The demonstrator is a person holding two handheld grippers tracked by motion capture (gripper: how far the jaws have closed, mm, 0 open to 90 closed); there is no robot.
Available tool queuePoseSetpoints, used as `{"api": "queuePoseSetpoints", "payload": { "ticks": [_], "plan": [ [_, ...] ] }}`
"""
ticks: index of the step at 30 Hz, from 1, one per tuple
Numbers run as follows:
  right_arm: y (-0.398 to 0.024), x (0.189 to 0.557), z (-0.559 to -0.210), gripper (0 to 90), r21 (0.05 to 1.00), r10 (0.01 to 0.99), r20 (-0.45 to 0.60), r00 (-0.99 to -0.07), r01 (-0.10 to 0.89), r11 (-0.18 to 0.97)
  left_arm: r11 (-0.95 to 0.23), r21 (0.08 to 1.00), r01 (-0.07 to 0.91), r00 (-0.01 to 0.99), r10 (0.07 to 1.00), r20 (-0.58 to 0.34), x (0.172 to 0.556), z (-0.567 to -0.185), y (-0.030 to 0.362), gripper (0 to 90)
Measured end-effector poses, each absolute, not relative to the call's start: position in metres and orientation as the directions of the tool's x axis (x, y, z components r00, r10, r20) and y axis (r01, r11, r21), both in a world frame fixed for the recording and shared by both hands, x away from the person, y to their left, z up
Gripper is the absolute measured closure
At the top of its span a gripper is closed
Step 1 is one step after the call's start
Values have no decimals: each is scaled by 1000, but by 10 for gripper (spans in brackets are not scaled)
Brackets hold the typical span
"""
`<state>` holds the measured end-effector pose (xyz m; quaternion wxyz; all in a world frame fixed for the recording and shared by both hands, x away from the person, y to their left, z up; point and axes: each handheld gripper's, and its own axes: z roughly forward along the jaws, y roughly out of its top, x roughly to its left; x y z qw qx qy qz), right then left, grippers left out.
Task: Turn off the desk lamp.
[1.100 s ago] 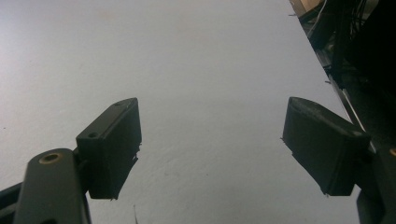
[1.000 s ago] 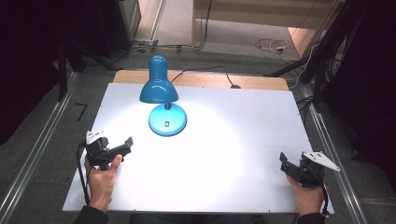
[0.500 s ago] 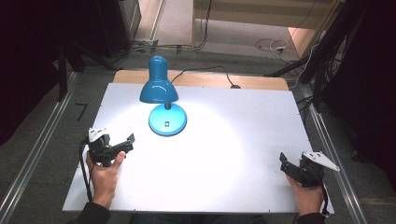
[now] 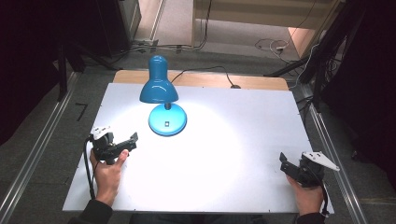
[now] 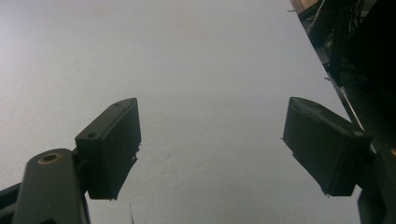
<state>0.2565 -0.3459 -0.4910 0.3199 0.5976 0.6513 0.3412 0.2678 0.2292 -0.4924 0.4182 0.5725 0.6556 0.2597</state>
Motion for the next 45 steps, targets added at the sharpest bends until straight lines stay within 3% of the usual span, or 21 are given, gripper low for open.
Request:
{"api": "queuePoseSetpoints", "payload": {
  "ticks": [45],
  "plan": [
    [-345, 259, -492, 140, 817, 996, -2, -93, 573, 55, 164, 825, 541, 79, 966, -244, 298, -488, 197, 123]
  ]
}}
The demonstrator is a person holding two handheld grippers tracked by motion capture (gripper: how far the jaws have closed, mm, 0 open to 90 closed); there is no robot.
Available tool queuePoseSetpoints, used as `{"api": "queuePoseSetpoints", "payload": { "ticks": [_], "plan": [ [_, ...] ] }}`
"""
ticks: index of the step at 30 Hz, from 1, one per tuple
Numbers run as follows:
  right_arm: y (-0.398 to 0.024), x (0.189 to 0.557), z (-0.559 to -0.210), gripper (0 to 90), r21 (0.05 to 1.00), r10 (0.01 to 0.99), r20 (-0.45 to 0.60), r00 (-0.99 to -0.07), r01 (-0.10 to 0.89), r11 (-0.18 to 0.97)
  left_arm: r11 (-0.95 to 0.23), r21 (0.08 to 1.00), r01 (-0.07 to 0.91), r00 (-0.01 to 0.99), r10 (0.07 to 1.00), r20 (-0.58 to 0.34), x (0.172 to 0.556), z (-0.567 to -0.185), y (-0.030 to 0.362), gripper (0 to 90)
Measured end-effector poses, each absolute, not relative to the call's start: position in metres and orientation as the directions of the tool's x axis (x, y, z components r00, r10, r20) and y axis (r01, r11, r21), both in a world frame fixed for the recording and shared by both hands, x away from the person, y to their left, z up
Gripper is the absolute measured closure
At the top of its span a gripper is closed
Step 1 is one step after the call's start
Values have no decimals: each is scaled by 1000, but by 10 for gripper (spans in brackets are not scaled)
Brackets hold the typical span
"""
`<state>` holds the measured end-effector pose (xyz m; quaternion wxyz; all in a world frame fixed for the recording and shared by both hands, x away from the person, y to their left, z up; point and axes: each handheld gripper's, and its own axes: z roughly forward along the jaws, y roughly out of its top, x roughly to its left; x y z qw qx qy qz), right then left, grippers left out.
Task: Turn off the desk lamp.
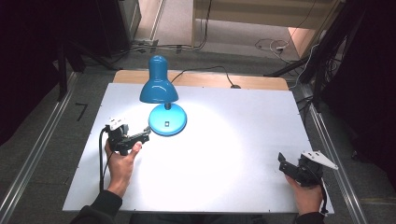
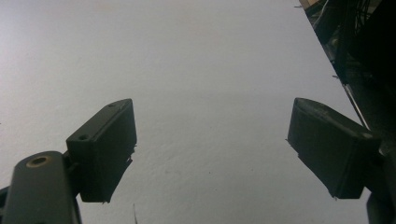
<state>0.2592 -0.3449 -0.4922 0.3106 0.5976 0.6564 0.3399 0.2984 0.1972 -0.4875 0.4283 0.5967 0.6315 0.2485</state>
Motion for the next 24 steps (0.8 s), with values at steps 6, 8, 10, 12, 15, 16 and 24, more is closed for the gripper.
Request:
{"api": "queuePoseSetpoints", "payload": {
  "ticks": [6, 8, 10, 12, 15, 16, 24],
  "plan": [
    [-345, 259, -492, 140, 817, 996, -1, -93, 574, 54, 170, 825, 538, 84, 964, -253, 303, -488, 194, 125],
    [-345, 259, -492, 140, 817, 996, -1, -92, 574, 54, 166, 826, 539, 85, 965, -249, 304, -488, 193, 128],
    [-345, 259, -492, 140, 817, 996, -1, -91, 574, 53, 156, 826, 542, 87, 967, -240, 305, -487, 192, 128],
    [-345, 259, -492, 140, 817, 996, -1, -91, 574, 53, 156, 830, 536, 91, 966, -240, 307, -486, 190, 128],
    [-345, 259, -492, 141, 817, 996, 0, -91, 574, 52, 146, 829, 539, 99, 967, -235, 309, -486, 187, 132],
    [-345, 259, -492, 141, 817, 996, 0, -92, 575, 53, 145, 828, 542, 100, 967, -234, 310, -487, 186, 133],
    [-345, 259, -493, 141, 817, 996, 2, -92, 575, 51, 124, 828, 547, 115, 968, -221, 318, -489, 178, 141]
  ]
}}
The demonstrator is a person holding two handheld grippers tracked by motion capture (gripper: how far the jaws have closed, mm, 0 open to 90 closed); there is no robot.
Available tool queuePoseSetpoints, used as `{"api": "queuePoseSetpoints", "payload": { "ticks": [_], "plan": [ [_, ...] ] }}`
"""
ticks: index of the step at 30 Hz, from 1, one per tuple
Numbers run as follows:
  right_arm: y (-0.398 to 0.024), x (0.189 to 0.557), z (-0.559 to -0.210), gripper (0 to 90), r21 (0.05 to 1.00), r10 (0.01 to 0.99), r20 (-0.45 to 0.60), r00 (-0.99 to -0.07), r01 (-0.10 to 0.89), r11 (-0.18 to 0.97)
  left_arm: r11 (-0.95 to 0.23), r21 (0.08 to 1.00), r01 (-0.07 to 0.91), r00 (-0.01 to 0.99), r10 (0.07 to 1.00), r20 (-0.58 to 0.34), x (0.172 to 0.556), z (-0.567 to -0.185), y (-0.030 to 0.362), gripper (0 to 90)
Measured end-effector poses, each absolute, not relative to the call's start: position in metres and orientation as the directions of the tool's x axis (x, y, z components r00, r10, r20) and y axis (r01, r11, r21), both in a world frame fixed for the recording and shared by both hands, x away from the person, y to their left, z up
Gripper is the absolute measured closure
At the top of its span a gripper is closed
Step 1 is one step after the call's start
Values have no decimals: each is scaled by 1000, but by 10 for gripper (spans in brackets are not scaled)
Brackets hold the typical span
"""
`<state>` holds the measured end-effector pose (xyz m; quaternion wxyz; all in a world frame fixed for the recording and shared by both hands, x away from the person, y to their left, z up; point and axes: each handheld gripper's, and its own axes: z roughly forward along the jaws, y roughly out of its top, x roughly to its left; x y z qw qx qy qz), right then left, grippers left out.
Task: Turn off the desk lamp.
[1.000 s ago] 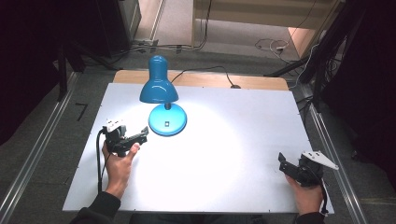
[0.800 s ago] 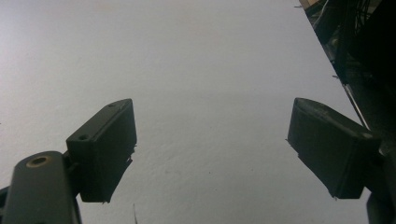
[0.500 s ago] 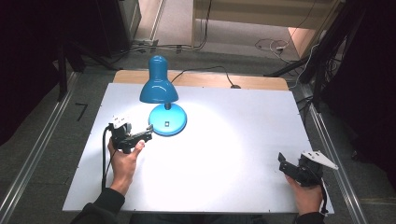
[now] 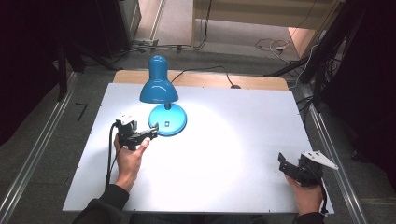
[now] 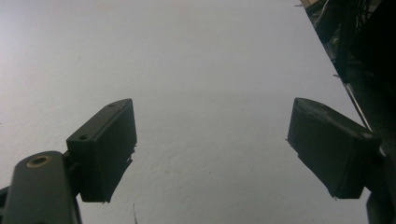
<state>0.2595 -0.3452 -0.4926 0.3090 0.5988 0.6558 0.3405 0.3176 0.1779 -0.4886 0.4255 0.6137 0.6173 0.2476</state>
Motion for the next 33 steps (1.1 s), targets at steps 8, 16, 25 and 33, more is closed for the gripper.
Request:
{"api": "queuePoseSetpoints", "payload": {
  "ticks": [8, 16, 25, 33],
  "plan": [
    [-345, 260, -493, 141, 816, 996, 4, -93, 576, 50, 114, 830, 545, 120, 970, -213, 325, -489, 172, 149],
    [-345, 260, -493, 141, 816, 996, 5, -94, 576, 51, 94, 836, 541, 128, 973, -193, 331, -490, 165, 188],
    [-346, 260, -493, 142, 815, 995, 6, -95, 577, 50, 64, 855, 514, 151, 975, -164, 334, -492, 159, 333],
    [-346, 260, -493, 142, 815, 995, 4, -97, 577, 53, 33, 871, 491, 219, 962, -160, 335, -495, 152, 611]
  ]
}}
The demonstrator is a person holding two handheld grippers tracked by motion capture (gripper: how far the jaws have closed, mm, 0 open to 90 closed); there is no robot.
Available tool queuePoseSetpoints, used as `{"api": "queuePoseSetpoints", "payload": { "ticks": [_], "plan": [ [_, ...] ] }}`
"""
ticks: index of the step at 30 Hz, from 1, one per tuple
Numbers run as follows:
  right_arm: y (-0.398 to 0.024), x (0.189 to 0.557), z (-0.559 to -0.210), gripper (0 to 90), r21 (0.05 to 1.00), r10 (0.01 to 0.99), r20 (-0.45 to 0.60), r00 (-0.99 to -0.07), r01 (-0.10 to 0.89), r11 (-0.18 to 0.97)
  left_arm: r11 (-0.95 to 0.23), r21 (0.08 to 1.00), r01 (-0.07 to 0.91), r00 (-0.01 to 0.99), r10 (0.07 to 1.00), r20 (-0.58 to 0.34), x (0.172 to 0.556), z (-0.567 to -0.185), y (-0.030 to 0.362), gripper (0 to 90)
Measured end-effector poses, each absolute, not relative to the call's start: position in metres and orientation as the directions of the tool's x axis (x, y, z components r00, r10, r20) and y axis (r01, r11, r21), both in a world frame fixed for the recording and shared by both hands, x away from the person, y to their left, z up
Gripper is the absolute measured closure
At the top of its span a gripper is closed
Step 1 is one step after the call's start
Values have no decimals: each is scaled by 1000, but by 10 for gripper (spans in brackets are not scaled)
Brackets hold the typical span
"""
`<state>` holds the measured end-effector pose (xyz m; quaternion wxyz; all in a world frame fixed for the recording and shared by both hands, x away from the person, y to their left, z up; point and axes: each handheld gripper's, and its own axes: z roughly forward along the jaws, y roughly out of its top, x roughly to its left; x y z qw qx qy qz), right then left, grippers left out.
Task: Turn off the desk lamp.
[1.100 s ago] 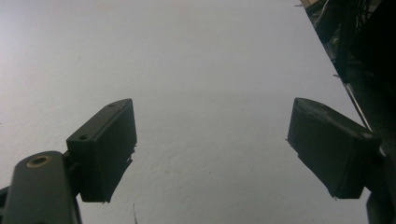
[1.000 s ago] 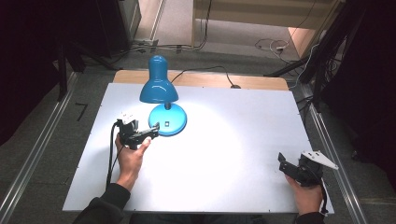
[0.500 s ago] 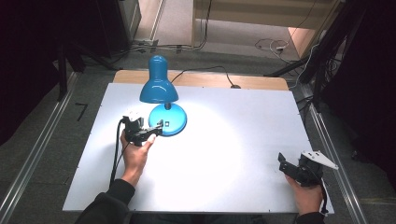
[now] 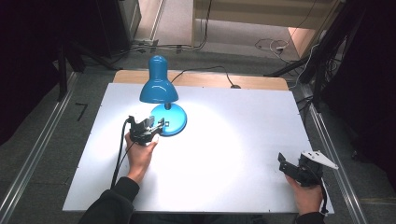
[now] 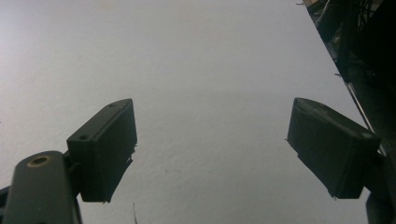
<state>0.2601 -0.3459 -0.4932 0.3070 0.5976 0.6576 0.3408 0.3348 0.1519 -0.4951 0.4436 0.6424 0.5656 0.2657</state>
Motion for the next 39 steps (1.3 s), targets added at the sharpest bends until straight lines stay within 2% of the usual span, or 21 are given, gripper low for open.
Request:
{"api": "queuePoseSetpoints", "payload": {
  "ticks": [8, 16, 39],
  "plan": [
    [-346, 260, -493, 144, 815, 995, 2, -98, 577, 55, 13, 871, 491, 255, 954, -158, 339, -500, 149, 800],
    [-346, 260, -494, 144, 815, 995, 2, -101, 577, 57, 10, 870, 493, 271, 948, -165, 344, -502, 142, 900],
    [-347, 260, -493, 144, 814, 995, 7, -99, 578, 52, 13, 865, 502, 270, 948, -171, 351, -509, 142, 900]
  ]
}}
